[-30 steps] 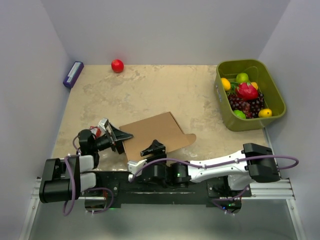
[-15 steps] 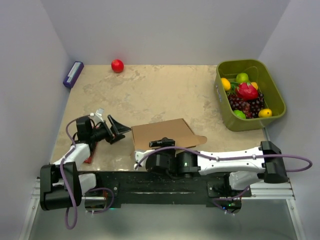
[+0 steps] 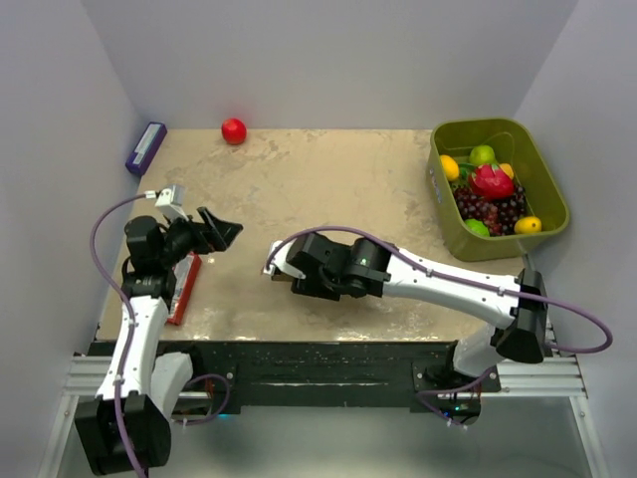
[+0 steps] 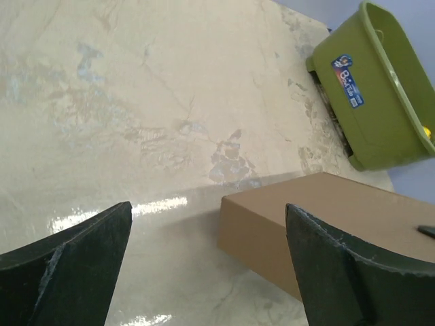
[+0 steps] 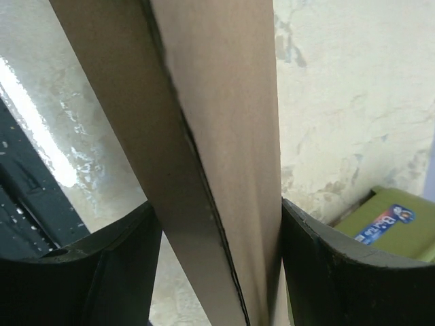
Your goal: Fold the paper box
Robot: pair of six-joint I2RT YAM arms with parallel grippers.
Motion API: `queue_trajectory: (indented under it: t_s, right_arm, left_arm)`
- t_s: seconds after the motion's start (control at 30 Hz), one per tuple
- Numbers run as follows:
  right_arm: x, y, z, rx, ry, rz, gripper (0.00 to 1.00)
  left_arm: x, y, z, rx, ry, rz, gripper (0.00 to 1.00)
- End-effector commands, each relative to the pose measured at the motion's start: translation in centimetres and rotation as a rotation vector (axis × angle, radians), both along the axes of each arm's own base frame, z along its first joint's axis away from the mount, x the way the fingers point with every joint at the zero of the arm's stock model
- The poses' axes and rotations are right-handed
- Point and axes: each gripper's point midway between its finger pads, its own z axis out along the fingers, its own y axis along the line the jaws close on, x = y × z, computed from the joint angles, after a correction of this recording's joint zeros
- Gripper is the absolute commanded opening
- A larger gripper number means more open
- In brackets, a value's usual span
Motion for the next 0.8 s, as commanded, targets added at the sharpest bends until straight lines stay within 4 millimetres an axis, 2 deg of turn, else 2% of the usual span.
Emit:
queue_trajectory:
  t_s: [0.0,0.13,0.27,0.33,0.4,0.53,0.77]
  right_arm:
    - [-0.8,0.6,0.4,0.031,0.141,0.027,0.36]
    - [0.0,0.7,0.1,0.060,0.226,0.014,0.36]
    - [1.1,0.8,-0.6,0.063,0.265,0.000,0.36]
    - [1.6,0.9,-0.7,0.081,0.284,0.000,0.36]
    - [2.3,0.8,-1.3,0.075,0.304,-0.015,0.36]
    - [2.2,1.5,-2.4,0.073,0.337,0.002,0.34]
    - [2.3,1.9,-2.5,0.083,0.339,0.012,0.33]
  left_arm:
    - [-1.5,-2.2,3.7,0.098,-0.253,-0.197,0.96]
    - [-2.9,-4.1,4.7,0.171,-0.334,-0.307,0.93]
    - [-5.5,-7.5,5.2,0.259,-0.432,-0.474,0.93]
    - [-6.3,-7.9,5.6,0.258,-0.463,-0.494,0.92]
    - [-6.4,-7.7,5.9,0.267,-0.475,-0.475,0.91]
    - [-6.9,-7.0,7.0,0.289,-0.532,-0.413,0.92]
    - [-5.3,-6.3,6.8,0.311,-0.509,-0.345,0.94]
